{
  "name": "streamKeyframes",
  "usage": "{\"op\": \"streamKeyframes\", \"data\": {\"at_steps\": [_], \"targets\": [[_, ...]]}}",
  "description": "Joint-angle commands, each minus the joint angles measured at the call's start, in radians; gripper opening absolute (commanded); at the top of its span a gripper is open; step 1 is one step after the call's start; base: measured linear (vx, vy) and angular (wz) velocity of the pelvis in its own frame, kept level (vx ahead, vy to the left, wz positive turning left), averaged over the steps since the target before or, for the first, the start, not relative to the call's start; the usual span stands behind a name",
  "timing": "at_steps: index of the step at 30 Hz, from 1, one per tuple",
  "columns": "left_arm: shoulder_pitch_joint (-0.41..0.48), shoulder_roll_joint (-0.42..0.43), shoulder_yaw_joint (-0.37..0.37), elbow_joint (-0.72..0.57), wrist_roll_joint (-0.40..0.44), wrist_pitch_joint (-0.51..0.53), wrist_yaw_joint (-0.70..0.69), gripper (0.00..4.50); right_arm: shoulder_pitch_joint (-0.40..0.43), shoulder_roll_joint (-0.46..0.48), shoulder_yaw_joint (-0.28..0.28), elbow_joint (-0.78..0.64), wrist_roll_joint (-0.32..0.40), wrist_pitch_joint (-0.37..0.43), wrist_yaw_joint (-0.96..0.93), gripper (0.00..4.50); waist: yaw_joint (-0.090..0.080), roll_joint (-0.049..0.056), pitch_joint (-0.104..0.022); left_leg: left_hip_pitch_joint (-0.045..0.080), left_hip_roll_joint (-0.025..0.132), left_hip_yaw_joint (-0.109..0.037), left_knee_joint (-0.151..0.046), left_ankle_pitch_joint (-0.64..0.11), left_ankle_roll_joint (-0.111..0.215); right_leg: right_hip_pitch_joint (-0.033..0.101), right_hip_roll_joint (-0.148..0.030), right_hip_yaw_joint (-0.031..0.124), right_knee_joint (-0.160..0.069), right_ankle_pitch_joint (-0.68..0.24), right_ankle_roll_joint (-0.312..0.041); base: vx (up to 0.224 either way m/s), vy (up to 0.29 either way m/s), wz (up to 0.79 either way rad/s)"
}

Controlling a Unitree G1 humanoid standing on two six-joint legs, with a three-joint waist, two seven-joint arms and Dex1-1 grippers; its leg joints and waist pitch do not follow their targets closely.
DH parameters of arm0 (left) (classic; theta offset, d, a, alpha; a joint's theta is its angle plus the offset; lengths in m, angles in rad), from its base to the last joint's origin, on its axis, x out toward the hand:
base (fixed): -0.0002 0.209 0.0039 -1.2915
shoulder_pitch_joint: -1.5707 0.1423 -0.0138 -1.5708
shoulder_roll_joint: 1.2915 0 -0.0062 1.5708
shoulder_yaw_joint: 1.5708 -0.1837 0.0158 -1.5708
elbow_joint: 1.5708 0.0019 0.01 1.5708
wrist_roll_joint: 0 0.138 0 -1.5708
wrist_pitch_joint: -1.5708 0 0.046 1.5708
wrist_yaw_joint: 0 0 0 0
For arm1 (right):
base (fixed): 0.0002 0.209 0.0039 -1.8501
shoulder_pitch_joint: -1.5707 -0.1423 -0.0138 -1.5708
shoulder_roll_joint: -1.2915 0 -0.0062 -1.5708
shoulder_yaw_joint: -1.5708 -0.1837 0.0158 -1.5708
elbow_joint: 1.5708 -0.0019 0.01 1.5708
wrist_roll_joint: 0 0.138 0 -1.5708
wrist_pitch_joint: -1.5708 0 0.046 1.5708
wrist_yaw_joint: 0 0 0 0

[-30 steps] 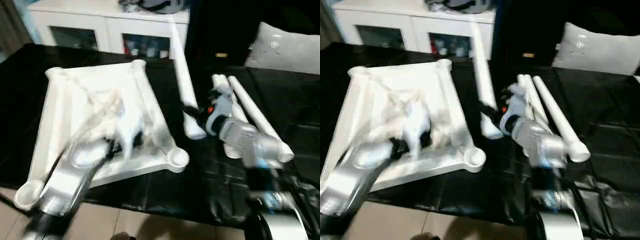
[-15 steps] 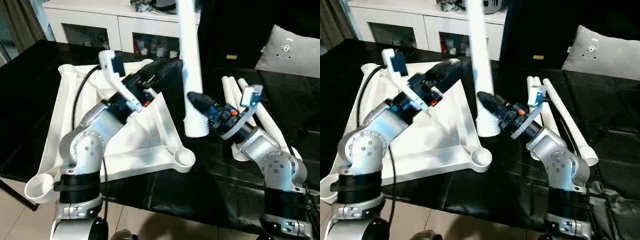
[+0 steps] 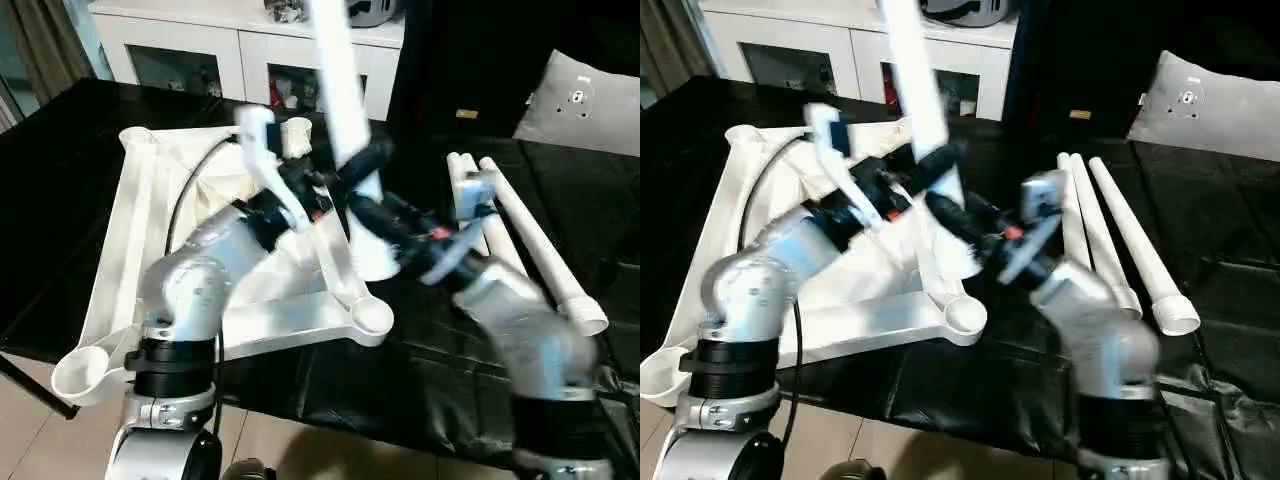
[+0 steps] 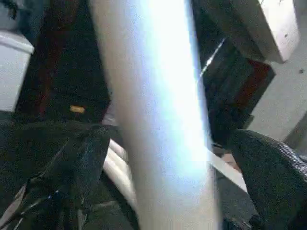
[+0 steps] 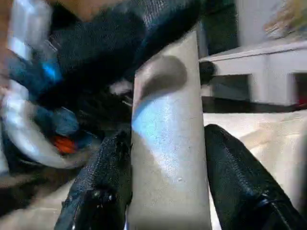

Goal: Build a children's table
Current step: Pick table leg

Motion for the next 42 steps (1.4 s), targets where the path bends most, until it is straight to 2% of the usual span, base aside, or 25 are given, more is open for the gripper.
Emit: {"op": "streamKeyframes", "data": {"at_steps": [1,2,7,9,10,13,14,23,25,27,32,37,39,41,42], "targets": [[-0.002,0.014,-0.024,-0.010,0.035,-0.034,-0.010,4.13,0.006,-0.006,0.019,0.026,-0.074,-0.090,-0.038,1.86,0.002,0.000,-0.070,0.016,0.079,-0.029,-0.062,-0.081,0.015,0.045,-0.146,0.070,-0.087,-0.065,-0.106,0.000,0.000,0.00],[-0.001,0.018,-0.030,-0.012,0.044,-0.047,-0.015,4.13,0.007,-0.009,0.029,0.037,-0.098,-0.117,-0.049,1.86,0.001,0.002,-0.070,0.017,0.078,-0.028,-0.062,-0.082,0.016,0.043,-0.145,0.071,-0.086,-0.060,-0.109,0.000,0.000,0.00],[0.000,0.056,-0.099,-0.020,0.141,-0.134,-0.048,4.13,0.011,0.006,0.050,0.088,-0.143,-0.205,-0.082,1.86,-0.001,0.002,-0.070,0.017,0.080,-0.028,-0.063,-0.084,0.027,0.045,-0.145,0.071,-0.084,-0.043,-0.107,0.000,0.000,0.00],[0.001,0.056,-0.108,-0.020,0.147,-0.137,-0.047,4.13,0.012,0.008,0.055,0.092,-0.146,-0.215,-0.079,1.86,-0.002,0.002,-0.069,0.017,0.081,-0.028,-0.064,-0.091,0.029,0.045,-0.145,0.072,-0.084,-0.042,-0.115,0.000,0.000,0.00],[0.002,0.055,-0.115,-0.019,0.153,-0.137,-0.043,4.13,0.011,0.011,0.059,0.096,-0.148,-0.222,-0.076,1.86,-0.003,-0.005,-0.069,0.018,0.082,-0.027,-0.064,-0.093,0.032,0.046,-0.146,0.071,-0.084,-0.039,-0.122,0.000,0.000,0.00],[0.007,0.058,-0.134,-0.005,0.176,-0.149,-0.039,4.13,0.005,0.013,0.073,0.109,-0.158,-0.249,-0.072,1.86,-0.001,-0.001,-0.069,0.017,0.081,-0.027,-0.063,-0.087,0.037,0.045,-0.146,0.071,-0.082,-0.034,-0.127,0.000,0.000,0.00],[0.007,0.057,-0.135,0.000,0.179,-0.150,-0.035,4.13,0.003,0.016,0.076,0.110,-0.158,-0.257,-0.068,1.86,-0.002,-0.004,-0.069,0.017,0.081,-0.026,-0.063,-0.085,0.037,0.045,-0.146,0.071,-0.081,-0.032,-0.127,0.000,0.000,0.00],[0.004,0.045,-0.125,0.025,0.188,-0.168,-0.035,4.13,0.012,0.031,0.103,0.126,-0.141,-0.340,-0.023,1.86,-0.002,0.000,-0.070,0.017,0.082,-0.026,-0.062,-0.092,0.048,0.044,-0.147,0.071,-0.081,-0.030,-0.130,0.000,0.000,0.00],[0.003,0.036,-0.120,0.020,0.161,-0.176,-0.066,4.13,0.018,0.021,0.122,0.139,-0.166,-0.379,-0.006,1.86,0.000,0.005,-0.069,0.018,0.082,-0.026,-0.062,-0.097,0.045,0.043,-0.148,0.072,-0.082,-0.031,-0.135,0.000,0.000,0.00],[0.004,0.040,-0.126,0.016,0.158,-0.184,-0.086,4.13,0.019,0.016,0.130,0.149,-0.180,-0.394,-0.004,1.86,-0.001,0.003,-0.069,0.018,0.083,-0.026,-0.063,-0.101,0.043,0.043,-0.147,0.071,-0.084,-0.038,-0.134,0.000,0.000,0.00],[0.025,0.054,-0.121,-0.031,0.045,-0.170,-0.243,4.13,0.013,0.018,0.125,0.191,-0.175,-0.410,0.004,1.86,-0.002,0.004,-0.070,0.018,0.083,-0.025,-0.063,-0.104,0.043,0.043,-0.147,0.071,-0.080,-0.028,-0.149,0.000,0.000,0.00],[0.040,0.096,-0.139,-0.043,0.016,-0.152,-0.348,4.13,0.013,0.013,0.122,0.225,-0.171,-0.433,0.008,1.86,-0.003,0.005,-0.069,0.020,0.082,-0.025,-0.065,-0.118,0.044,0.042,-0.147,0.071,-0.082,-0.048,-0.149,0.000,0.000,0.00],[0.046,0.115,-0.146,-0.041,0.008,-0.145,-0.391,4.08,0.016,0.010,0.125,0.241,-0.173,-0.450,0.010,1.86,-0.004,0.007,-0.068,0.021,0.083,-0.024,-0.066,-0.123,0.039,0.041,-0.147,0.071,-0.082,-0.057,-0.149,0.000,0.000,0.00],[0.045,0.118,-0.140,-0.034,0.003,-0.144,-0.399,3.75,0.019,0.010,0.126,0.246,-0.175,-0.455,0.014,1.85,-0.004,0.007,-0.068,0.023,0.084,-0.023,-0.067,-0.130,0.035,0.040,-0.146,0.071,-0.082,-0.056,-0.155,0.000,0.000,0.00],[0.044,0.121,-0.137,-0.029,0.000,-0.145,-0.403,3.72,0.020,0.010,0.126,0.247,-0.176,-0.457,0.016,1.85,-0.004,0.007,-0.068,0.022,0.084,-0.023,-0.068,-0.131,0.033,0.041,-0.146,0.071,-0.081,-0.053,-0.156,0.000,0.000,0.00]]}}
